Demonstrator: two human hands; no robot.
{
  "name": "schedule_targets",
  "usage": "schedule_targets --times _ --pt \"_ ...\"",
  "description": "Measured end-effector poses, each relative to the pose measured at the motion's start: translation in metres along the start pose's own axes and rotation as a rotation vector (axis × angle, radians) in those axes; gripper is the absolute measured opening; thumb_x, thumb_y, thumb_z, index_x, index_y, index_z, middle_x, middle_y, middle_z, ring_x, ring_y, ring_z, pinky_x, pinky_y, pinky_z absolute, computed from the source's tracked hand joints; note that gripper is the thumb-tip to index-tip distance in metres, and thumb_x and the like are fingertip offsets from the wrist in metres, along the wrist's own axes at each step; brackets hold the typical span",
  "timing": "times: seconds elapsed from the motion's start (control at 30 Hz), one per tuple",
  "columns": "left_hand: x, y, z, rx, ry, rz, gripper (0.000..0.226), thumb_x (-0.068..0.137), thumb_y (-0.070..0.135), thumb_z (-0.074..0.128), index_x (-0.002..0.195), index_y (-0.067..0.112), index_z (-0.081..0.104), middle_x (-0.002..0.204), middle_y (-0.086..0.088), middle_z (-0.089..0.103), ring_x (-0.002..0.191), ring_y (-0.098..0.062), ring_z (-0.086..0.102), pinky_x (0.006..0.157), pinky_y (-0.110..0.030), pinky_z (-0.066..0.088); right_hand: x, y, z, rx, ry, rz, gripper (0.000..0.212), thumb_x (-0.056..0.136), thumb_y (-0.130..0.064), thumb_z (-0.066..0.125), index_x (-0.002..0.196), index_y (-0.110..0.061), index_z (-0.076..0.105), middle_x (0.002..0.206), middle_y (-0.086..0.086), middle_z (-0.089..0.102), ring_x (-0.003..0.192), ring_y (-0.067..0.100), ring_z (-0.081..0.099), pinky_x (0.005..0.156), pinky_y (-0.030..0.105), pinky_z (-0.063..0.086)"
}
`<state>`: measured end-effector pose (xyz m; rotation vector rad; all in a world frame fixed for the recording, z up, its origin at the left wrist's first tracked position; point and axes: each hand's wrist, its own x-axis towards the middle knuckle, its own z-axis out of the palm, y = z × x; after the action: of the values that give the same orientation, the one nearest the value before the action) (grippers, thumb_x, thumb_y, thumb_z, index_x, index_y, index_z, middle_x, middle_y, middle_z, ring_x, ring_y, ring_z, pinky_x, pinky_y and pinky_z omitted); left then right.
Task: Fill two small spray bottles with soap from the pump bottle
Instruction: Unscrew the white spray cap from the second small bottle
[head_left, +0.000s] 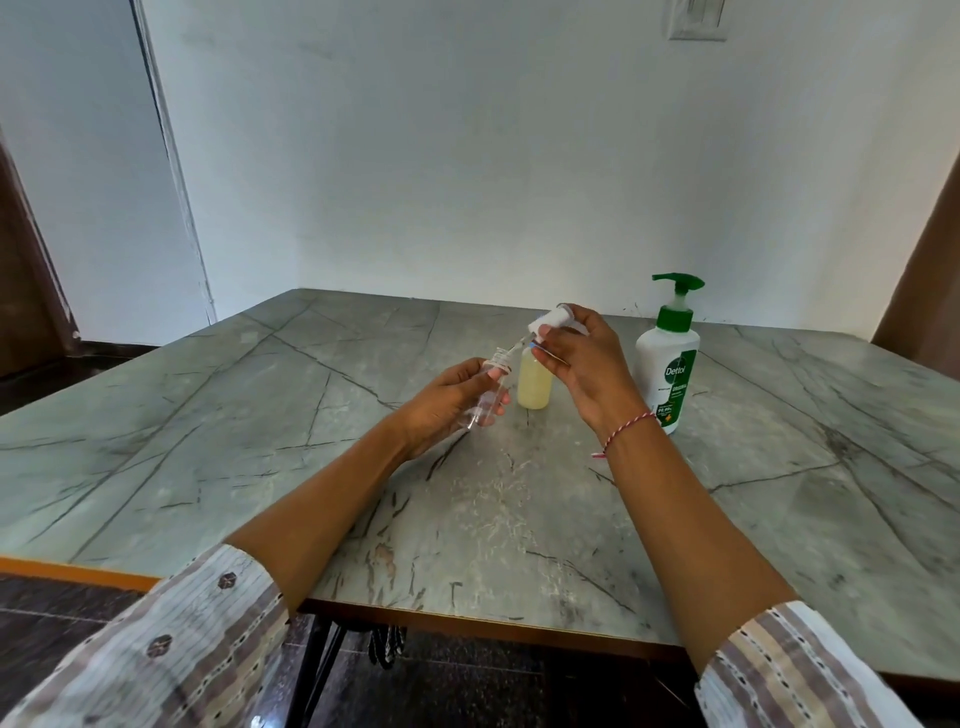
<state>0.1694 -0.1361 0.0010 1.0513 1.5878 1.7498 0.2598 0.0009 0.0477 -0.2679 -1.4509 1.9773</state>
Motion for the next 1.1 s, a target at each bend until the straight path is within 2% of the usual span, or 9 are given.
schedule_targets --times 0.17,0.27,0.37,0.47,0.57,0.7,0.8,0.9,1.1 --pt "0.000 0.004 -0.013 -0.012 0.112 0.012 0.018 0.092 0.025 0.049 0.101 0.014 0.059 0.088 -0.006 0.064 0.077 -0.016 0.060 0.072 -0.029 0.050 -0.001 0.002 -0.002 0.091 0.100 0.006 0.017 0.083 -0.001 0.064 0.091 -0.015 0.058 0.103 0.010 0.062 0.090 0.017 0.060 0.072 0.022 0.051" --pt "-0.002 0.005 -0.021 -0.047 0.148 0.017 0.015 0.091 0.022 0.050 0.099 0.013 0.059 0.088 -0.007 0.064 0.077 -0.017 0.059 0.072 -0.031 0.046 -0.001 0.003 -0.004 0.172 0.149 -0.008 0.018 0.082 0.000 0.064 0.086 -0.016 0.056 0.086 0.004 0.063 0.076 0.012 0.060 0.062 0.018 0.051" --pt "-0.001 0.006 -0.026 -0.120 0.232 0.020 0.011 0.092 0.017 0.050 0.098 0.012 0.058 0.088 -0.007 0.062 0.078 -0.016 0.059 0.071 -0.030 0.045 -0.002 0.007 -0.003 0.136 0.147 -0.031 0.020 0.081 0.001 0.065 0.085 -0.017 0.055 0.088 0.006 0.061 0.070 0.012 0.060 0.058 0.017 0.053" --pt "-0.001 0.007 -0.029 -0.191 0.313 0.059 0.009 0.092 0.014 0.049 0.092 0.013 0.058 0.079 -0.003 0.057 0.071 -0.012 0.053 0.065 -0.026 0.040 -0.002 0.020 0.000 -0.075 0.130 -0.026 0.017 0.078 0.001 0.068 0.083 -0.014 0.061 0.095 0.010 0.064 0.072 0.014 0.062 0.064 0.021 0.056" --pt "-0.001 0.009 -0.033 -0.251 0.380 0.104 0.009 0.091 0.012 0.051 0.087 0.014 0.058 0.069 0.001 0.055 0.065 -0.009 0.049 0.062 -0.022 0.037 -0.002 0.037 0.001 -0.615 0.165 -0.162 0.011 0.073 -0.009 0.073 0.078 -0.014 0.065 0.086 0.002 0.067 0.074 0.011 0.061 0.071 0.023 0.051" --pt "-0.002 0.009 -0.032 -0.221 0.365 0.108 0.009 0.090 0.009 0.053 0.088 0.012 0.061 0.077 -0.003 0.057 0.070 -0.012 0.052 0.065 -0.022 0.043 -0.007 0.058 0.007 -0.983 0.031 -0.235 0.008 0.076 -0.015 0.072 0.080 -0.016 0.065 0.085 0.001 0.067 0.079 0.015 0.061 0.068 0.021 0.045" --pt "-0.002 0.009 -0.028 -0.153 0.335 0.096 0.007 0.087 0.013 0.058 0.091 0.012 0.064 0.083 -0.004 0.062 0.073 -0.013 0.059 0.062 -0.021 0.051 -0.005 0.064 0.010 -1.096 -0.016 -0.241 0.008 0.078 -0.015 0.070 0.085 -0.015 0.067 0.091 0.005 0.068 0.086 0.019 0.062 0.075 0.026 0.049" --pt "-0.001 0.008 -0.026 -0.142 0.299 0.091 0.014 0.086 0.012 0.060 0.098 0.010 0.065 0.089 -0.005 0.066 0.080 -0.015 0.064 0.066 -0.022 0.055 -0.006 0.064 0.010 -1.155 -0.035 -0.264 0.010 0.080 -0.015 0.069 0.090 -0.014 0.067 0.095 0.005 0.068 0.090 0.020 0.062 0.077 0.026 0.048" --pt "0.001 0.004 -0.019 -0.110 0.256 0.089 0.012 0.086 0.011 0.060 0.096 0.014 0.065 0.094 -0.008 0.066 0.089 -0.019 0.061 0.074 -0.020 0.052 -0.016 0.051 0.010 -1.086 0.022 -0.325 0.006 0.081 -0.014 0.065 0.087 -0.014 0.068 0.093 0.004 0.069 0.089 0.018 0.063 0.078 0.030 0.052"
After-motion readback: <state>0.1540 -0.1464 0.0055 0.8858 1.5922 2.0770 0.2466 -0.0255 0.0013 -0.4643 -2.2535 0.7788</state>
